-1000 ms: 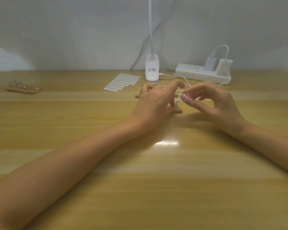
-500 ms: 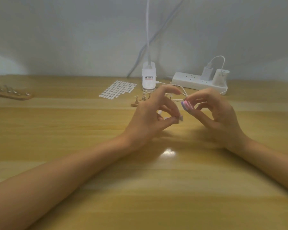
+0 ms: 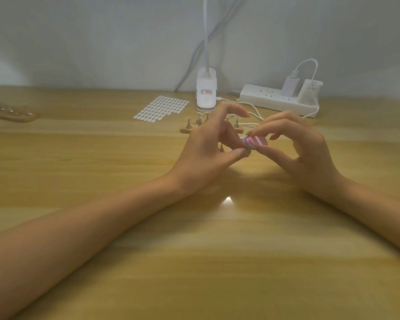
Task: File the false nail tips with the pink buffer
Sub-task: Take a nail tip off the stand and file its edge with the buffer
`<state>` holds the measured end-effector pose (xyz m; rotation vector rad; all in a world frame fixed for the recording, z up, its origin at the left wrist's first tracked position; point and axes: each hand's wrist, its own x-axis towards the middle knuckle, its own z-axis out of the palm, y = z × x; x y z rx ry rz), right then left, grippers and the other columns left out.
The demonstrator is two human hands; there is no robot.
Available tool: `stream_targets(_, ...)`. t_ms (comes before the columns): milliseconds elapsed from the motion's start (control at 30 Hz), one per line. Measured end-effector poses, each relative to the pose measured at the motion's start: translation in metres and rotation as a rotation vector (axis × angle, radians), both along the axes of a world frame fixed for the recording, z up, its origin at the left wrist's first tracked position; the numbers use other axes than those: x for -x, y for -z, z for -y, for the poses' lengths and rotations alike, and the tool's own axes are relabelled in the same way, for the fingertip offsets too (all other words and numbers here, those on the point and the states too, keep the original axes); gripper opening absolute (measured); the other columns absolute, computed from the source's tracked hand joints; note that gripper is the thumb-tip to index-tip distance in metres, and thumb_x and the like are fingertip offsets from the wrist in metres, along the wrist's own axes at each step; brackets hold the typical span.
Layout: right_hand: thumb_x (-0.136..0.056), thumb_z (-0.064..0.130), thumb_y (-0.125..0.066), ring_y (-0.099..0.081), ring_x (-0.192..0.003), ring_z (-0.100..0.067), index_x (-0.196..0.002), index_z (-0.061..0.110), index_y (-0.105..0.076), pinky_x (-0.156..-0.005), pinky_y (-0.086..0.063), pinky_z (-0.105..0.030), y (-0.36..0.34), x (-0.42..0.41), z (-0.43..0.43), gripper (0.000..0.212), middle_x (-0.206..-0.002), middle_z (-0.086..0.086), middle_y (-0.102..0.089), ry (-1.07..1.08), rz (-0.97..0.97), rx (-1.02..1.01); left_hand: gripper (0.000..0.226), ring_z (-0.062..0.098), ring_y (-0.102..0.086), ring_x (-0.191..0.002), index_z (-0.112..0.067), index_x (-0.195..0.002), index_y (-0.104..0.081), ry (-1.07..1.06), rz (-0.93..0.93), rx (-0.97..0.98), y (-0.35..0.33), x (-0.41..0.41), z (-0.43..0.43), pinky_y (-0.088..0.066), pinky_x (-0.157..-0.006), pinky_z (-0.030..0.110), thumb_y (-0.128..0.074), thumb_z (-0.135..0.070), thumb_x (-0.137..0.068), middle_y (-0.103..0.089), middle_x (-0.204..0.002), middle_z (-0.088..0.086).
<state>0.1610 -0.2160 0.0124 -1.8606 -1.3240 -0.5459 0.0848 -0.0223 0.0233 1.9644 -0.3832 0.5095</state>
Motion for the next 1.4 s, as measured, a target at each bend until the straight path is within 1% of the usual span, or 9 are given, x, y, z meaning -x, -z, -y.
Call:
stream_targets(267,-0.089,0.01,-0.073,-0.064,-0.099,-0.018,-0.11,0.013,-0.07,-0.088,-0.049,-0.028,0.0005,0.0001,-0.0001,0.021,-0.102,-0.007,-0.067,-0.017,0.018,0.009,0.044,0.003,-0.069,-0.073,-0.012,-0.119,-0.054,-0.008,-0.004,0.032,0.0017,-0.0016,-0.0014,-0.04,-0.06,0.007,-0.081,-0.009,-0.084,-0.068,-0.069,-0.007)
stream_targets(567,-0.087,0.006,-0.076,-0.068,-0.096,-0.016,-0.11,0.014,-0.071,-0.083,-0.055,-0.035,-0.0023,-0.0009,0.0013,0.025,-0.101,-0.006,-0.07,0.015,0.028,-0.014,0.044,0.007,-0.07,-0.074,-0.013,-0.12,-0.054,0.009,-0.02,0.05,0.0041,-0.0028,-0.0005,-0.051,-0.063,0.014,-0.08,-0.005,-0.084,-0.069,-0.069,-0.005)
stream_targets(633,-0.09,0.009,-0.077,-0.068,-0.098,-0.014,-0.109,0.015,-0.072,-0.086,-0.054,-0.031,-0.0006,-0.0011,0.0008,0.021,-0.103,-0.003,-0.069,-0.004,0.053,-0.01,0.043,0.003,-0.069,-0.072,-0.013,-0.119,-0.054,0.006,-0.01,0.053,0.0042,-0.0029,-0.0003,-0.046,-0.062,0.009,-0.08,-0.009,-0.085,-0.066,-0.067,-0.009)
stream_targets(767,-0.088,0.008,-0.078,-0.069,-0.096,-0.018,-0.107,0.014,-0.074,-0.083,-0.056,-0.038,-0.0001,-0.002,0.0011,0.02,-0.101,-0.004,-0.07,0.025,0.017,-0.025,0.042,0.004,-0.068,-0.07,-0.014,-0.117,-0.055,0.004,-0.009,0.056,0.0038,-0.0034,-0.0007,-0.04,-0.061,0.005,-0.079,-0.005,-0.084,-0.067,-0.066,-0.009)
stream_targets(867,-0.091,0.015,-0.073,-0.067,-0.101,-0.011,-0.109,0.019,-0.071,-0.088,-0.053,-0.027,-0.0007,-0.0009,0.0007,0.018,-0.106,0.002,-0.068,-0.018,0.051,-0.009,0.04,0.0,-0.066,-0.068,-0.014,-0.116,-0.055,0.007,0.002,0.05,0.0034,-0.0028,0.0003,-0.039,-0.059,0.003,-0.08,-0.01,-0.085,-0.065,-0.066,-0.012)
stream_targets(967,-0.09,0.012,-0.076,-0.068,-0.096,-0.016,-0.108,0.017,-0.071,-0.083,-0.055,-0.034,-0.0019,-0.0008,0.0001,0.019,-0.102,-0.002,-0.07,0.015,0.017,-0.031,0.041,0.001,-0.066,-0.068,-0.014,-0.116,-0.056,0.015,-0.003,0.061,0.0037,-0.0027,0.0008,-0.039,-0.059,0.003,-0.08,-0.005,-0.084,-0.065,-0.065,-0.012)
stream_targets(1067,-0.091,0.015,-0.072,-0.066,-0.098,-0.011,-0.109,0.018,-0.071,-0.086,-0.052,-0.025,-0.0014,0.0002,0.001,0.018,-0.104,0.0,-0.068,-0.034,0.035,-0.011,0.04,-0.001,-0.065,-0.067,-0.015,-0.115,-0.055,0.019,0.013,0.056,0.0031,-0.002,0.0015,-0.039,-0.059,0.003,-0.081,-0.013,-0.085,-0.064,-0.065,-0.014)
stream_targets(1167,-0.088,0.011,-0.078,-0.067,-0.092,-0.015,-0.108,0.015,-0.073,-0.08,-0.054,-0.036,-0.0016,-0.0015,0.0032,0.021,-0.099,-0.003,-0.069,0.031,0.009,-0.013,0.039,0.0,-0.065,-0.067,-0.015,-0.113,-0.056,0.016,0.011,0.068,0.0038,-0.0025,0.0011,-0.039,-0.06,0.003,-0.08,-0.005,-0.084,-0.065,-0.066,-0.011)
stream_targets(1400,-0.088,0.015,-0.074,-0.066,-0.093,-0.017,-0.11,0.016,-0.072,-0.081,-0.054,-0.036,-0.0024,-0.0007,0.0026,0.022,-0.099,-0.006,-0.069,0.014,0.003,-0.018,0.039,-0.003,-0.064,-0.065,-0.014,-0.112,-0.055,0.016,0.031,0.06,0.004,-0.0022,0.0019,-0.039,-0.06,0.002,-0.08,-0.006,-0.084,-0.065,-0.065,-0.014)
